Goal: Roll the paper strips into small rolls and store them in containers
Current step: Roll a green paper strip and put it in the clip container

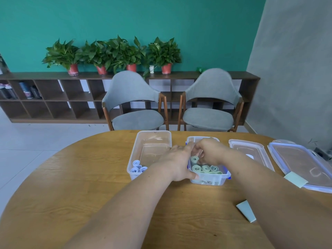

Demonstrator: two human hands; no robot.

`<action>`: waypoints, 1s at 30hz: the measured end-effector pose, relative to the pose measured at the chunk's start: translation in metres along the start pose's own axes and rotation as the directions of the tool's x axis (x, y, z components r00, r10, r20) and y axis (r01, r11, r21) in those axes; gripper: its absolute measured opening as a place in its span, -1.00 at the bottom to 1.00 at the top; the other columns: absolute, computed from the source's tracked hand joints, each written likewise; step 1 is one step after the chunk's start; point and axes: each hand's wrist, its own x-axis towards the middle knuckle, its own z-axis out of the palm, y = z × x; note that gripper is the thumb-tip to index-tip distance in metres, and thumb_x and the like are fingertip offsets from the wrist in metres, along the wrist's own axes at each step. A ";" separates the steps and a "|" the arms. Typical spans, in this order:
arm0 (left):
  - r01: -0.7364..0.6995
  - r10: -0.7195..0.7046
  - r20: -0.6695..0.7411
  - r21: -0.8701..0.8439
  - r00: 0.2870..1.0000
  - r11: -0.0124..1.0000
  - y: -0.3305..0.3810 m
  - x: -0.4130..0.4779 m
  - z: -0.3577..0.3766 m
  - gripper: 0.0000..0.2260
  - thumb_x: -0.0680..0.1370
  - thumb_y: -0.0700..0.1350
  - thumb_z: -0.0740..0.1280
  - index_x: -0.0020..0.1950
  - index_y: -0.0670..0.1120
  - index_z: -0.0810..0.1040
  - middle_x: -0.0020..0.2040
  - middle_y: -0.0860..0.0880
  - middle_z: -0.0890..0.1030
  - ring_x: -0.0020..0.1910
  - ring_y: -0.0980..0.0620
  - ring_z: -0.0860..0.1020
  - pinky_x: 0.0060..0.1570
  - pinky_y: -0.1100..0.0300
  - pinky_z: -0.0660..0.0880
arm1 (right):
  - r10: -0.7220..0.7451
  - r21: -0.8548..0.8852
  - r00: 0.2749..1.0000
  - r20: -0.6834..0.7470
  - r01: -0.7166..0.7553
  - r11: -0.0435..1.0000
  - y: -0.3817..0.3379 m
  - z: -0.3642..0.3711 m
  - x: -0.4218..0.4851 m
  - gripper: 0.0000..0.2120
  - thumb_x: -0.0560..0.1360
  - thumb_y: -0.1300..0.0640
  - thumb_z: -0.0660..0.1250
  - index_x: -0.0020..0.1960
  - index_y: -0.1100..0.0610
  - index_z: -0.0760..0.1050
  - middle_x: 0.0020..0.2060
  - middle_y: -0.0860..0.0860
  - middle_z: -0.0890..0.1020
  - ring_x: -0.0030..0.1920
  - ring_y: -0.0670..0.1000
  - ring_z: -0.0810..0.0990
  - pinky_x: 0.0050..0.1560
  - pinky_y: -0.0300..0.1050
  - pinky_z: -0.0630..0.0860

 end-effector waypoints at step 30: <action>0.088 -0.088 -0.006 -0.026 0.996 0.996 -0.008 0.007 0.009 0.08 0.30 0.35 0.60 0.65 0.12 0.08 0.32 -0.05 0.48 0.44 -0.09 0.35 0.38 -0.09 0.46 | 0.054 0.242 0.998 -0.028 -0.046 0.969 0.011 0.020 0.002 -0.89 0.56 0.13 0.48 -0.08 -0.08 0.65 -0.11 -0.06 0.72 -0.07 -0.04 0.69 -0.11 -0.20 0.55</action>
